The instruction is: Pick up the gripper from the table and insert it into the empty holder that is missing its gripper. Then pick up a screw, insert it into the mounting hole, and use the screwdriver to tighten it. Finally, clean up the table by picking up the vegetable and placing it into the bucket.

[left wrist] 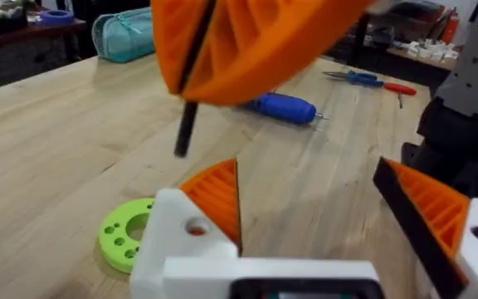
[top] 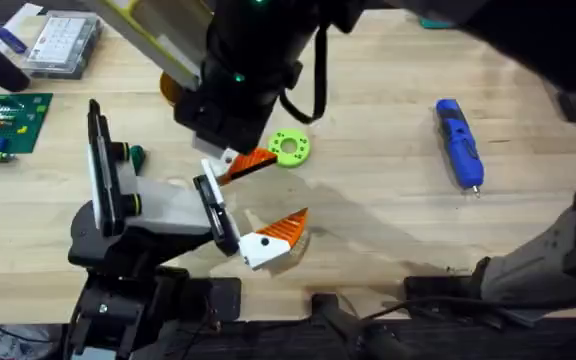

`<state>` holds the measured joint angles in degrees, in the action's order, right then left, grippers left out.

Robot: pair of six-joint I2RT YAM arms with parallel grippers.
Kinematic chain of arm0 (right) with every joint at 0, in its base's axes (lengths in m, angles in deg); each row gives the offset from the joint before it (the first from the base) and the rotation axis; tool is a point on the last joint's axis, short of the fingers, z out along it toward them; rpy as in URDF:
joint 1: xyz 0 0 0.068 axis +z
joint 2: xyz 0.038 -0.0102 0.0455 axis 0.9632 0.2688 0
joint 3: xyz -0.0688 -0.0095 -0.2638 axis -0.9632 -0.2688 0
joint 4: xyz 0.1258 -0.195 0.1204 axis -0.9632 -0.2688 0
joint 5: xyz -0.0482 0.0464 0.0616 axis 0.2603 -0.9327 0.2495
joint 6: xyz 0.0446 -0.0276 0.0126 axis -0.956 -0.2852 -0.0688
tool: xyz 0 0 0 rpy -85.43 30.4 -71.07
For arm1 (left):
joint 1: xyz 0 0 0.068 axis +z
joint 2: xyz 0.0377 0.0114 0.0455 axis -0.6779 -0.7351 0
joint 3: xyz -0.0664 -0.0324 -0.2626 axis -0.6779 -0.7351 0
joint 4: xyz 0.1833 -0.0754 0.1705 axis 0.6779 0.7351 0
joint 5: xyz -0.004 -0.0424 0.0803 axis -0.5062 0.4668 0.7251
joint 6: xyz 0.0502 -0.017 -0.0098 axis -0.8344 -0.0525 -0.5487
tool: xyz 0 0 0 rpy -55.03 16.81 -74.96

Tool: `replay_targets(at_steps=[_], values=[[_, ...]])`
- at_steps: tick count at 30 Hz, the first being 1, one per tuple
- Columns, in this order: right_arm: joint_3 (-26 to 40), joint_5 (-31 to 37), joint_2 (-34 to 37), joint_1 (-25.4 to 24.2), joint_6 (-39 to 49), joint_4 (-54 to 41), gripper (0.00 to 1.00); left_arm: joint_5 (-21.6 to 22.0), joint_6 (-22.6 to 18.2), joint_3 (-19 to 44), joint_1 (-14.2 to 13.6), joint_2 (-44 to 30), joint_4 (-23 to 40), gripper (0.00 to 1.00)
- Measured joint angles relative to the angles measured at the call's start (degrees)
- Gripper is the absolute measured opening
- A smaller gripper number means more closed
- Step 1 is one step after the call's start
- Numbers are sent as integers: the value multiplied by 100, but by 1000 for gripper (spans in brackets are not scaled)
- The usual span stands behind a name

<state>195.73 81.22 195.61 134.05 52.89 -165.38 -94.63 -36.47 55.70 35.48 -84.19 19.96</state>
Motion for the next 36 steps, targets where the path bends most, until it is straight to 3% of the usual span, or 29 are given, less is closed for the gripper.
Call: replay_targets(at_steps=[9, 36], values=[[174, 638, 0, 183, -19, -273, 8, 0, 0, 0, 0, 0, 0, 987], [196, 725, 398, 345, -107, -492, 8, 0, 0, 0, 0, 0, 0, 987]])
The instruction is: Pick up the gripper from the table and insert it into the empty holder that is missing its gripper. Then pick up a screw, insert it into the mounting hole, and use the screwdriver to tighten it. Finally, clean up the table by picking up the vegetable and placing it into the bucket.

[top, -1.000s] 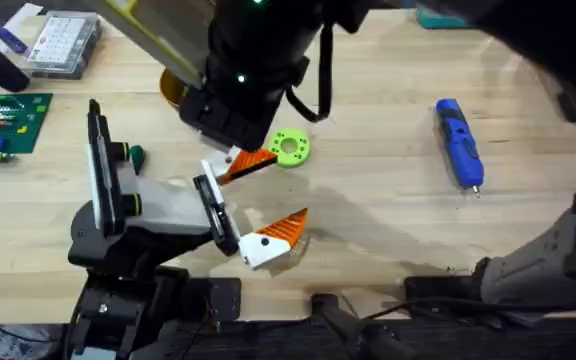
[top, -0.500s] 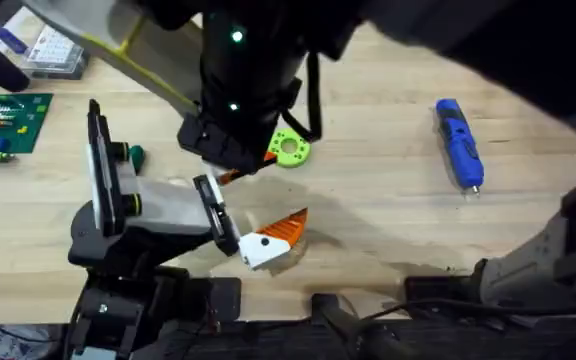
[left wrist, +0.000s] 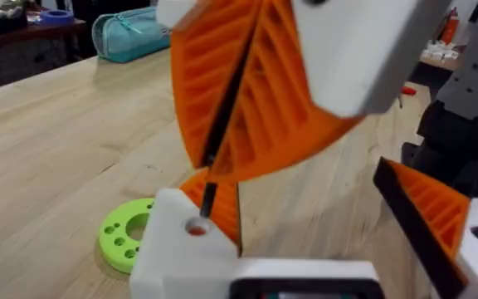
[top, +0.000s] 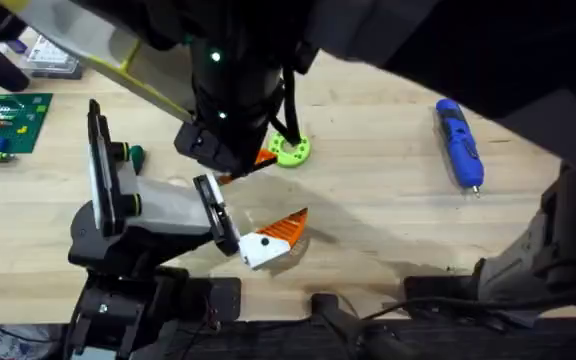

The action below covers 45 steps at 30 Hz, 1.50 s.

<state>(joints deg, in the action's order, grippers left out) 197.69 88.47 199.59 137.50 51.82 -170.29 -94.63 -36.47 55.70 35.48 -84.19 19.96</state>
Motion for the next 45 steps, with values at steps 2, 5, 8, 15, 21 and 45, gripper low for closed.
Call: replay_targets(at_steps=[2, 5, 8, 15, 21, 45], values=[[0, 2, 0, 0, 0, 0, 8, 0, 0, 0, 0, 0, 0, 987], [0, 2, 0, 0, 0, 0, 8, 0, 0, 0, 0, 0, 0, 987], [0, 2, 2, 0, 0, 0, 8, 0, 0, 0, 0, 0, 0, 987], [0, 2, 2, 0, 0, 2, 8, 0, 0, 0, 0, 0, 0, 987], [0, 5, 61, 0, 0, 4, 8, 0, 0, 0, 0, 0, 0, 988], [0, 22, 400, 0, 2, 15, 8, -2, 44, 0, 0, -5, 8, 986]])
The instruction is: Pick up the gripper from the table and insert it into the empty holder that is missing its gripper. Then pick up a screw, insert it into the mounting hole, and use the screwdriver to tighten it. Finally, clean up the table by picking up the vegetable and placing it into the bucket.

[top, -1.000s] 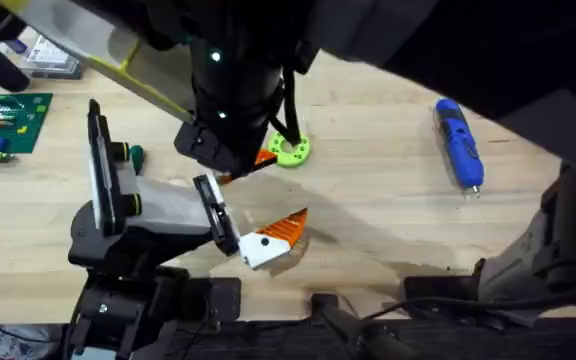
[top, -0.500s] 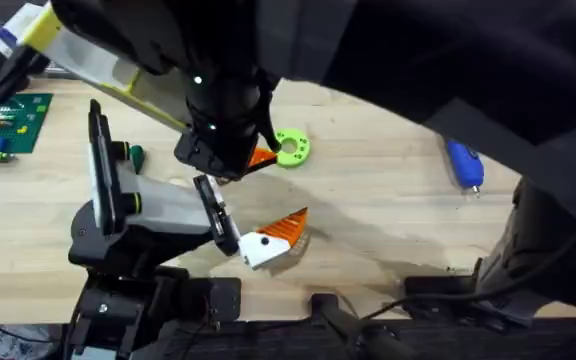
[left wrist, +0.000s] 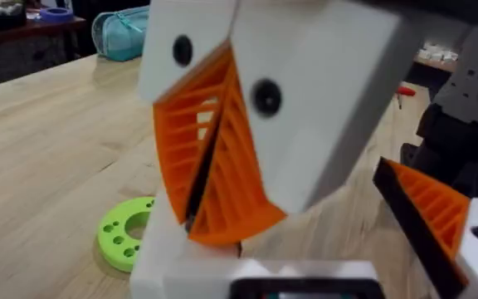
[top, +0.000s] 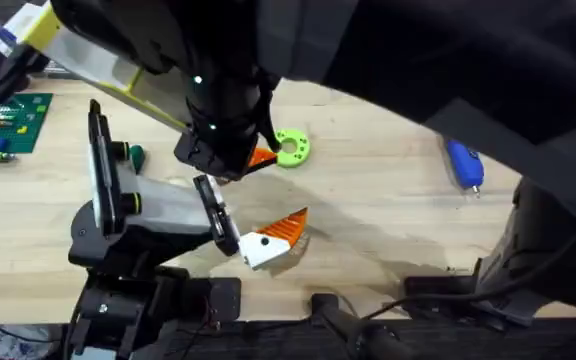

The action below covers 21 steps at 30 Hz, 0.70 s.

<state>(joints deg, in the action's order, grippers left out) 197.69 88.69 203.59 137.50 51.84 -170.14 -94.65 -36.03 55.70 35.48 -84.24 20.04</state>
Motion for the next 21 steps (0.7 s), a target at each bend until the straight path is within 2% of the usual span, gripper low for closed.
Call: replay_targets(at_steps=[8, 9, 15, 16, 17, 21], values=[[0, 0, 0, 0, 0, 2, 4, 0, 0, 0, 0, -1, -2, 986], [0, 0, 0, 0, -28, 2, 42, 0, 0, 0, 0, 0, 0, 986], [31, 275, -26, -103, -7, -61, 909, 3, 23, 0, 6, -2, 1, 986], [34, 300, -38, -140, 3, -65, 970, 2, 22, 0, 5, -2, 1, 986], [35, 305, -43, -155, 3, -66, 988, 2, 22, 0, 4, 0, -1, 986], [35, 343, -53, -140, 4, -68, 992, 2, 20, 0, 4, -1, 1, 986]])
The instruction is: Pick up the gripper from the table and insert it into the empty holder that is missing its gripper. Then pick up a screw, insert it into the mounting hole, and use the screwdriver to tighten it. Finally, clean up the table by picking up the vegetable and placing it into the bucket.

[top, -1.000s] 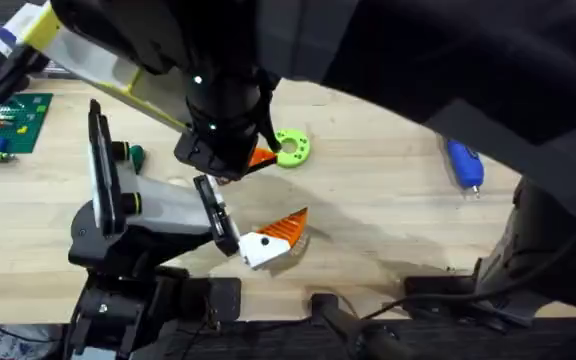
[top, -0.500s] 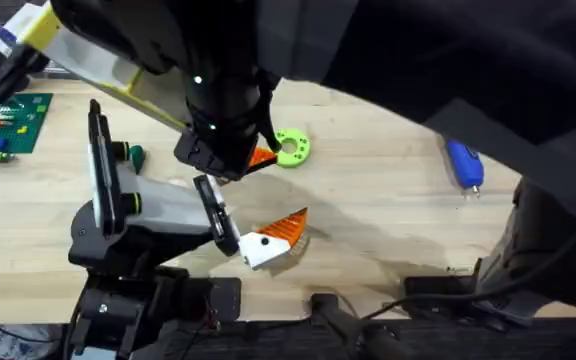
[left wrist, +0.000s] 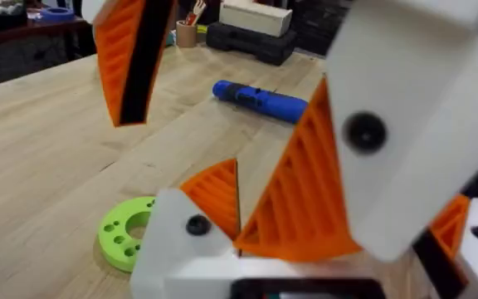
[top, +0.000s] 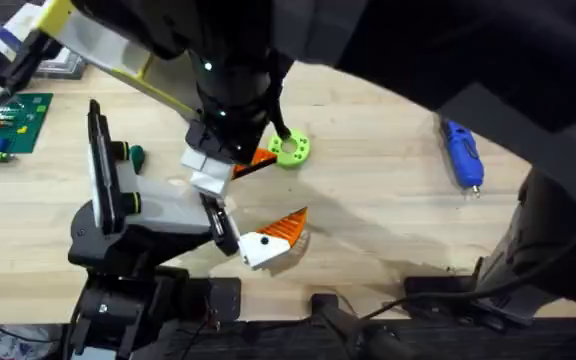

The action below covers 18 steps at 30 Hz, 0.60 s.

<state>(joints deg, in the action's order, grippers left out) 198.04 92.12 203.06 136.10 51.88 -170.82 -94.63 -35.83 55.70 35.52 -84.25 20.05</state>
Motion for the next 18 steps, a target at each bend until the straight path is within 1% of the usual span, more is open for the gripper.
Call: replay_targets(at_steps=[7, 11, 18], values=[[0, -128, -189, 5, -4, -8, 992, -4, -16, 0, 0, 0, -2, 986], [0, -201, -548, -27, -4, -20, 992, -4, -18, 0, 0, -1, -2, 986], [2, -269, -1245, -287, -6, -49, 992, -10, -18, 0, 0, 2, -2, 986]])
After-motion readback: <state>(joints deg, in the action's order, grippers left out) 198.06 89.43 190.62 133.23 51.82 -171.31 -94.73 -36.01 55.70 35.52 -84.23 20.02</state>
